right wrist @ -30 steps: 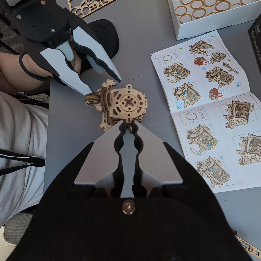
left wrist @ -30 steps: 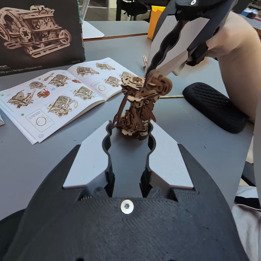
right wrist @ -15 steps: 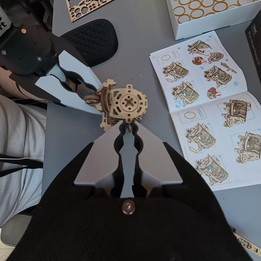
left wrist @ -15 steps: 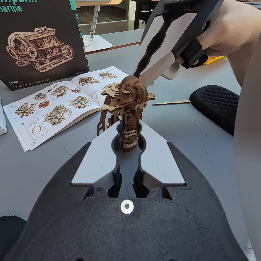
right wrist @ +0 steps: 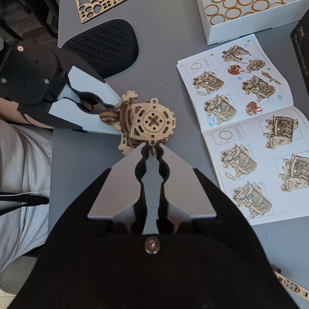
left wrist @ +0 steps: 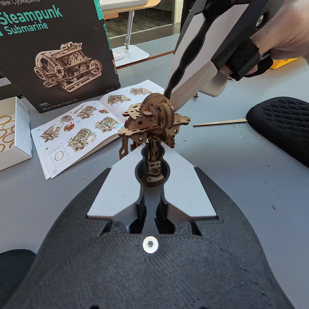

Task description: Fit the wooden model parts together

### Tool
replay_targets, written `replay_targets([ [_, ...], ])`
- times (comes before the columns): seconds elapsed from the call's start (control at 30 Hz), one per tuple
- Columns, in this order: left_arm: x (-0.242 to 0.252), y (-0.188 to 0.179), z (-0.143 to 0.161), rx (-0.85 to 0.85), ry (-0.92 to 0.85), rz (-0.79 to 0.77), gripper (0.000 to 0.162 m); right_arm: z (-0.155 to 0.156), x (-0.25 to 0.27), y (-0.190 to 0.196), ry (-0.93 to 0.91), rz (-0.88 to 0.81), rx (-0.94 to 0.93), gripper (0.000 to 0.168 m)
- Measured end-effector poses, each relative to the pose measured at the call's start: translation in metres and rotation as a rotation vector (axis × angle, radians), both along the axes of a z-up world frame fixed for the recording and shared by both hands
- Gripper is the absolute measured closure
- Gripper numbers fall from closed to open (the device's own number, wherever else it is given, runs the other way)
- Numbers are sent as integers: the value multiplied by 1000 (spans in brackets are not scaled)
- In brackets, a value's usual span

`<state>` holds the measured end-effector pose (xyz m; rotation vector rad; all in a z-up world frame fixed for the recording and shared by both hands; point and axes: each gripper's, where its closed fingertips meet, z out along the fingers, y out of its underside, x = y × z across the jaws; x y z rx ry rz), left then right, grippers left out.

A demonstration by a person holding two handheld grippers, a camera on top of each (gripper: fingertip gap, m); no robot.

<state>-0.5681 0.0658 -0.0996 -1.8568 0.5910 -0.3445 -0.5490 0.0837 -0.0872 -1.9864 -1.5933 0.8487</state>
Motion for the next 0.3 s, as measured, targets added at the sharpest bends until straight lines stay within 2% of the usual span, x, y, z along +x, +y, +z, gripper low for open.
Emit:
replay_targets([
  [0.3,-1,2,0,5,4,0,160,-1,0,1,-1,-13,-13,161],
])
